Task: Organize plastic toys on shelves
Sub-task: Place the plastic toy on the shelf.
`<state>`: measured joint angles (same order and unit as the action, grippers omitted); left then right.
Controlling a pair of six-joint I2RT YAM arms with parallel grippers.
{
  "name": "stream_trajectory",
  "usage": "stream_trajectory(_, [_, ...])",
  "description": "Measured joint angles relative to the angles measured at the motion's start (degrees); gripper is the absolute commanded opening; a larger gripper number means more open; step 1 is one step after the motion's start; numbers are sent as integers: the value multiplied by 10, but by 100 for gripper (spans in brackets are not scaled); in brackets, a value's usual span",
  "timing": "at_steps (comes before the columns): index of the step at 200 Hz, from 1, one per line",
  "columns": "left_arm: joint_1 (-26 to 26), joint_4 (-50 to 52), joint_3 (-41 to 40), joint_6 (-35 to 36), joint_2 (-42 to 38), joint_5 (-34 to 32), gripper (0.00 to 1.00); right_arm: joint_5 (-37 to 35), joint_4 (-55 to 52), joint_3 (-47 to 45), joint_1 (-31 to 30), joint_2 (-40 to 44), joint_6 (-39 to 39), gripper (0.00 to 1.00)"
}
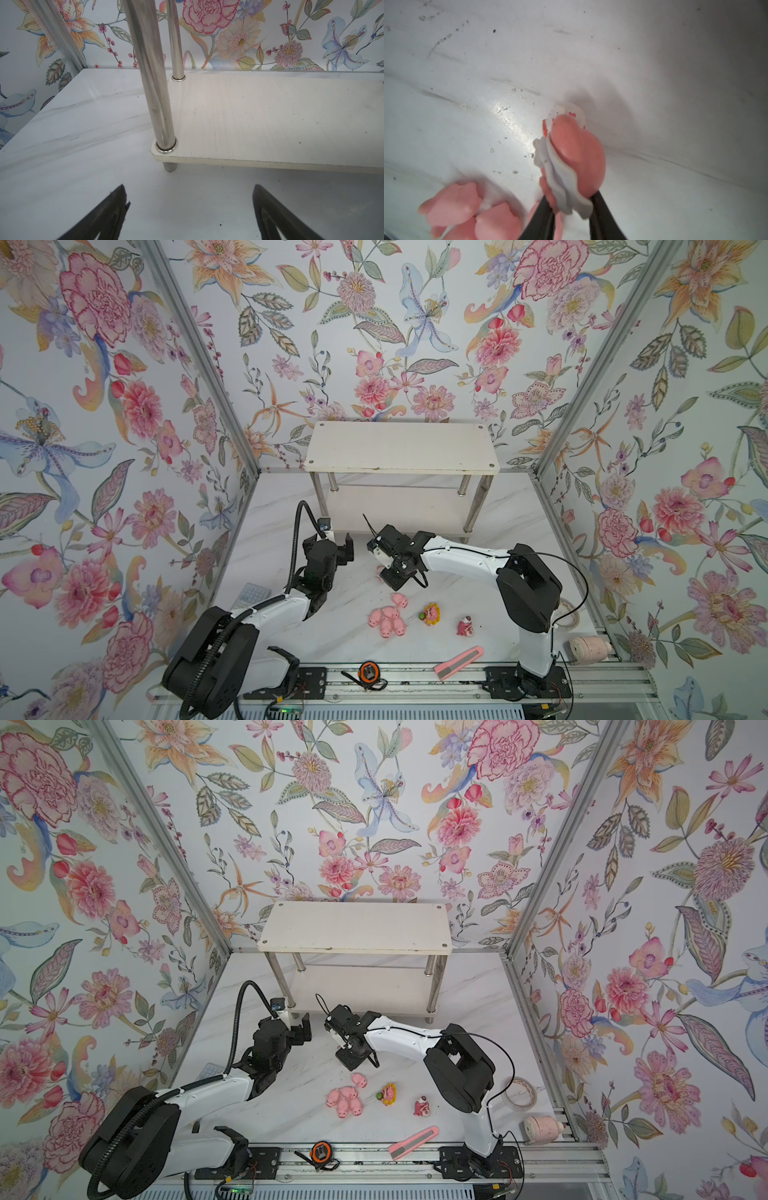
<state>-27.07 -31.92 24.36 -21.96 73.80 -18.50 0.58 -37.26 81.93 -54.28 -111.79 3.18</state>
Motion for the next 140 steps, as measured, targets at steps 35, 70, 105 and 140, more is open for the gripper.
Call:
stream_trajectory(35, [0, 0, 0, 0, 1, 2, 96, -2, -3, 17, 0, 0, -2, 40])
stream_trajectory(70, [0, -1, -5, 0, 11, 7, 96, 1, -2, 25, 0, 0, -2, 45])
stream_trajectory(105, [0, 0, -18, -3, 12, 17, 96, 21, 0, 24, 10, 0, -1, 67])
stream_trajectory(140, [0, 4, -27, -4, 3, 17, 97, 43, 12, 12, 27, 8, -10, 76])
